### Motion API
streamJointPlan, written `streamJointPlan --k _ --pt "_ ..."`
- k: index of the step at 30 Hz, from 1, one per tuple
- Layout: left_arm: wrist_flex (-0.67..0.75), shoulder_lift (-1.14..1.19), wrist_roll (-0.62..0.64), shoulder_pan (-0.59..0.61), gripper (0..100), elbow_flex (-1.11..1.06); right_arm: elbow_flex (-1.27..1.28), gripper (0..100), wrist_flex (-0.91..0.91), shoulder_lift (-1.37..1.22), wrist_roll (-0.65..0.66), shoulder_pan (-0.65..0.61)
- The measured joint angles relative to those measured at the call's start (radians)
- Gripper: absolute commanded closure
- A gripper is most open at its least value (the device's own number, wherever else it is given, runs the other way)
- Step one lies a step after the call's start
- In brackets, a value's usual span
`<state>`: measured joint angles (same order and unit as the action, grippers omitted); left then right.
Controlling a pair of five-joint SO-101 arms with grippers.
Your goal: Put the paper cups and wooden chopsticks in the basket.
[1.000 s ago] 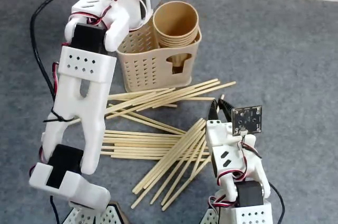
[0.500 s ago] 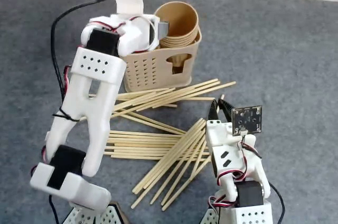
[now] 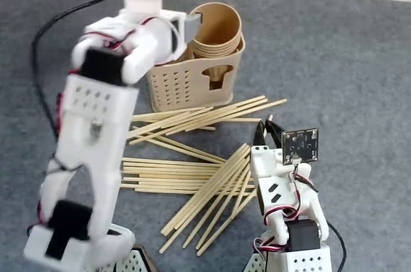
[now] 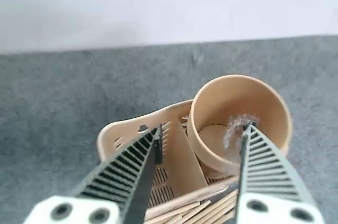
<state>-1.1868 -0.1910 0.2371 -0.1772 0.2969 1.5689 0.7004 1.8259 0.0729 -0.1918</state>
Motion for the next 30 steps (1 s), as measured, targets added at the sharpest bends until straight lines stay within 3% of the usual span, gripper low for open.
streamJointPlan --k 8,15,20,24,30 --pt "-0.288 -0.086 0.0 0.147 77 0.003 0.0 94.6 0.0 0.0 0.0 0.0" --pt "-0.385 -0.094 -0.005 0.358 77 0.003 0.0 94.6 0.0 0.0 0.002 -0.057" --pt "-0.393 -0.195 -0.064 0.4 77 -0.029 0.0 94.6 0.0 0.0 0.038 -0.078" --pt "-0.387 -0.341 -0.072 0.4 77 -0.184 0.0 94.6 0.0 0.0 0.038 -0.083" --pt "-0.201 -0.598 -0.072 0.402 77 -0.562 0.0 94.6 0.0 0.0 0.046 -0.086"
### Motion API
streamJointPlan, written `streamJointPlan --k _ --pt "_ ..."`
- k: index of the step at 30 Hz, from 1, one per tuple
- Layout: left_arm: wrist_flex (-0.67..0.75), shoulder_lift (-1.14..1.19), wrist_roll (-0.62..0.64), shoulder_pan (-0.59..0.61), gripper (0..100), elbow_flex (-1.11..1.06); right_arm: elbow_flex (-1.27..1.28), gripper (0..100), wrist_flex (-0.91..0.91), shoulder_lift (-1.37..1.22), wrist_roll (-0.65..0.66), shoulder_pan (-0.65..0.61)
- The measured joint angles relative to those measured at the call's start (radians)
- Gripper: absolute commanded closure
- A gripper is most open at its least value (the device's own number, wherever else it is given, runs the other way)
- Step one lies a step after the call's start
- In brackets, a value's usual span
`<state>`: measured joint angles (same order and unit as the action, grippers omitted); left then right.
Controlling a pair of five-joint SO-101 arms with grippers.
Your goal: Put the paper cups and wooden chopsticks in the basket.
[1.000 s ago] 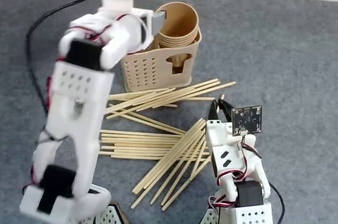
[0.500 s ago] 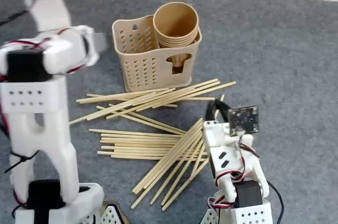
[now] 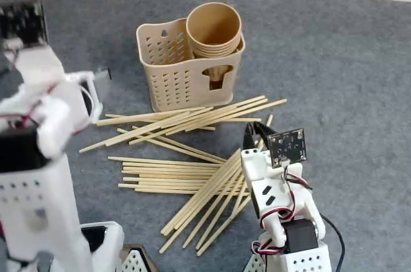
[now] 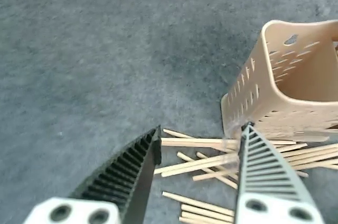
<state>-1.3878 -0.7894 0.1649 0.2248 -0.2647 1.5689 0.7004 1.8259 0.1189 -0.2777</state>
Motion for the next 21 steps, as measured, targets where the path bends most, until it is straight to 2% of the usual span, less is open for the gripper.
streamJointPlan --k 4,11,21 --pt "0.138 -0.163 0.0 0.0 77 -0.281 0.0 94.6 0.005 0.0 0.0 0.0" --pt "0.285 -0.368 0.0 -0.002 77 -0.68 0.0 94.6 0.074 0.0 0.0 0.0" --pt "0.459 -0.568 0.0 -0.002 77 -1.069 -0.034 94.6 0.137 0.0 0.0 0.0"
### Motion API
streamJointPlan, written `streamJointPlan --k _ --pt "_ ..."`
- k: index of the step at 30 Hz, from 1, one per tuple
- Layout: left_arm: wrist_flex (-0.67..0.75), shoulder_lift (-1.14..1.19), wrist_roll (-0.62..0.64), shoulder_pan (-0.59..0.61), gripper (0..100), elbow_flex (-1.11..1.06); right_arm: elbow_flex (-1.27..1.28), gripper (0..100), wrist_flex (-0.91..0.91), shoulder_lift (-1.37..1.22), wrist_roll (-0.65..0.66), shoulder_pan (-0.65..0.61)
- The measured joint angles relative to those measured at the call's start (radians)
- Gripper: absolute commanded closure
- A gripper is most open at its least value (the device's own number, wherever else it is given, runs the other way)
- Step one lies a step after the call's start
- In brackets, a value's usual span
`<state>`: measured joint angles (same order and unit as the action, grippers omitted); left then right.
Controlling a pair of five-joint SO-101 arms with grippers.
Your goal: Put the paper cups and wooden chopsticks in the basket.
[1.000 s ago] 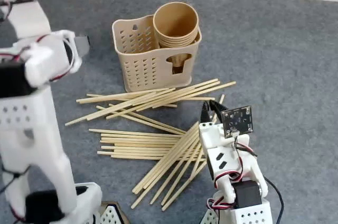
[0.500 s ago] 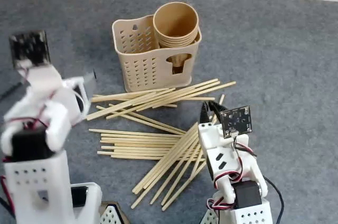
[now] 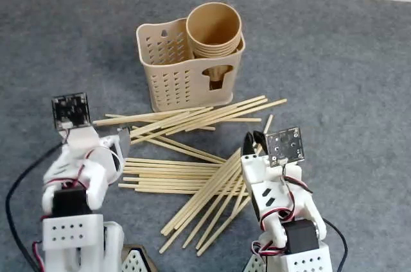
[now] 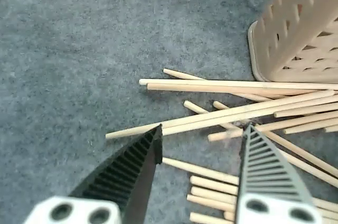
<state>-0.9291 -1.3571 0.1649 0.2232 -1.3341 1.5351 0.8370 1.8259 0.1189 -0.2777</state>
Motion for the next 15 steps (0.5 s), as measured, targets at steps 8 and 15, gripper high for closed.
streamJointPlan --k 8,15 --pt "0.028 -0.149 0.0 0.002 77 -0.141 -0.068 94.5 0.04 -0.049 0.0 0.0" --pt "0.028 -0.235 0.0 0.002 77 -0.149 -0.172 94.5 0.003 -0.407 -0.041 0.0"
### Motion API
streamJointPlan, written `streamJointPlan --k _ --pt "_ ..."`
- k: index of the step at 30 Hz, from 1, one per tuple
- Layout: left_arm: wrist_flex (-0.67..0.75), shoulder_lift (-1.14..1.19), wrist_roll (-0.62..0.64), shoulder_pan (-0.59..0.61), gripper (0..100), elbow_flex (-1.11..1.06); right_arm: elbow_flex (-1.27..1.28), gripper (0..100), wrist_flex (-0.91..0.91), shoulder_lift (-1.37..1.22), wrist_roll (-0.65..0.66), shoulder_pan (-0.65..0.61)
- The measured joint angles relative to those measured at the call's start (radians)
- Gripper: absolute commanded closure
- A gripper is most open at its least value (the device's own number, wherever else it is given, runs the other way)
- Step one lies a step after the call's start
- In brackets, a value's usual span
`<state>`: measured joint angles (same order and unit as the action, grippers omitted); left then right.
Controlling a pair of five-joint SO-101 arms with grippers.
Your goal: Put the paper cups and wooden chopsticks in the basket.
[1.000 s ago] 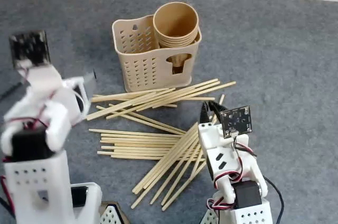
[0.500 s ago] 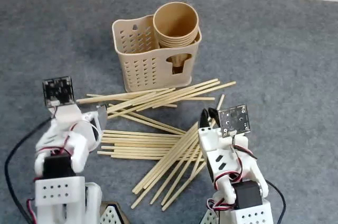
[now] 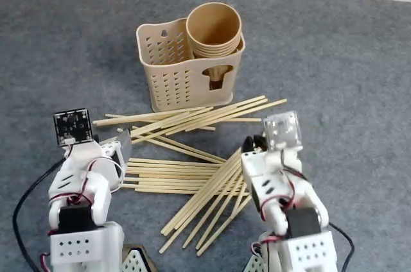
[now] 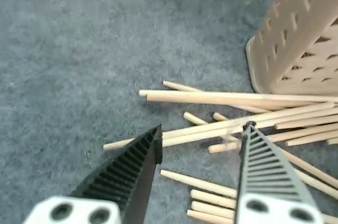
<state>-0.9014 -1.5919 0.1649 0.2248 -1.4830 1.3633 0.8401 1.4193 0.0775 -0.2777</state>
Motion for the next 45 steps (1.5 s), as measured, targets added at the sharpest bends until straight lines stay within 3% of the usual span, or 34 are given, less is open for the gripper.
streamJointPlan --k 10,16,28,45 --pt "0.003 -0.015 0.0 -0.002 77 -0.018 -0.235 94.2 -0.009 -0.535 -0.118 0.014" --pt "0.003 -0.015 0.0 -0.002 77 -0.018 -0.388 84.4 0.074 -0.738 -0.236 0.094" --pt "0.003 -0.015 0.0 0.064 77 -0.018 -0.543 84.3 0.132 -1.01 -0.284 0.098" --pt "0.003 -0.015 -0.002 0.078 77 -0.018 -0.555 84.3 -0.092 -1.177 -0.284 0.112"
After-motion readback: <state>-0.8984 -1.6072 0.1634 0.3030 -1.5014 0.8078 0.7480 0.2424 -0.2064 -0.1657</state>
